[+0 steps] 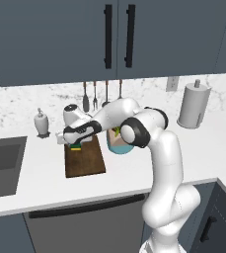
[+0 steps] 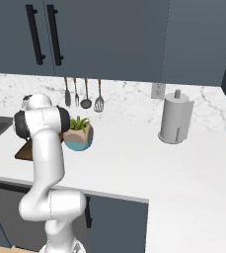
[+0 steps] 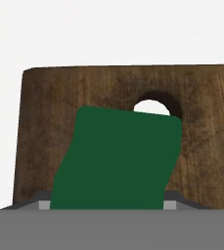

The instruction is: Pick up the sponge from the counter and clean the cutting board by briefly scrubbing or pressing down on the cutting board. Once finished, release the sponge.

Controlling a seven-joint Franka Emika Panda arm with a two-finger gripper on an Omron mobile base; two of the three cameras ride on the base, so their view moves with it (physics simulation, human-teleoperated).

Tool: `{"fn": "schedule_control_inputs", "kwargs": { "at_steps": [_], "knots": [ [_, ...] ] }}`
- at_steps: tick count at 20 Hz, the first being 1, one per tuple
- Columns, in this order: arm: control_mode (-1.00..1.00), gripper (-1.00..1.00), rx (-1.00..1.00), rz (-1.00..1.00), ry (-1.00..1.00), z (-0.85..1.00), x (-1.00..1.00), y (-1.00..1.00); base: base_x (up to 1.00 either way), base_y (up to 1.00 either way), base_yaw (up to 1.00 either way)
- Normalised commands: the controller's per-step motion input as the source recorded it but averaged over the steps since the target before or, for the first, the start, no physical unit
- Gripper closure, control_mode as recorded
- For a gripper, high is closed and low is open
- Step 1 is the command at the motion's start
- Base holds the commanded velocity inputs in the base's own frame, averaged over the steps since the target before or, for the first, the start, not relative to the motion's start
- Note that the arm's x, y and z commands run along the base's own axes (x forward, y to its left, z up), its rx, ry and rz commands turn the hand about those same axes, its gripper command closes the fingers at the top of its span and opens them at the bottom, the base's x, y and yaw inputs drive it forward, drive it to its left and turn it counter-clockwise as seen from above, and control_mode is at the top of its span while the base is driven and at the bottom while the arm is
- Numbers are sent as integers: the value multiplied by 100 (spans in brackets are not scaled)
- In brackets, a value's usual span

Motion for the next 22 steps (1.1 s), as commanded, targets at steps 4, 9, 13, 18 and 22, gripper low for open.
{"fn": "schedule_control_inputs", "kwargs": {
  "at_steps": [4, 9, 13, 18, 22],
  "knots": [
    [-100, 100, 0, 6, 0, -17, -17, -19, 0, 0, 0],
    [-100, 100, 0, 8, 0, -9, -36, -5, 0, 0, 0],
    [-100, 100, 0, 6, 0, -7, -34, 0, 0, 0, 0],
    [-100, 100, 0, 6, 0, -22, -56, 0, 0, 0, 0],
    [-100, 100, 0, 1, 0, -33, -91, 0, 0, 0, 0]
  ]
}}
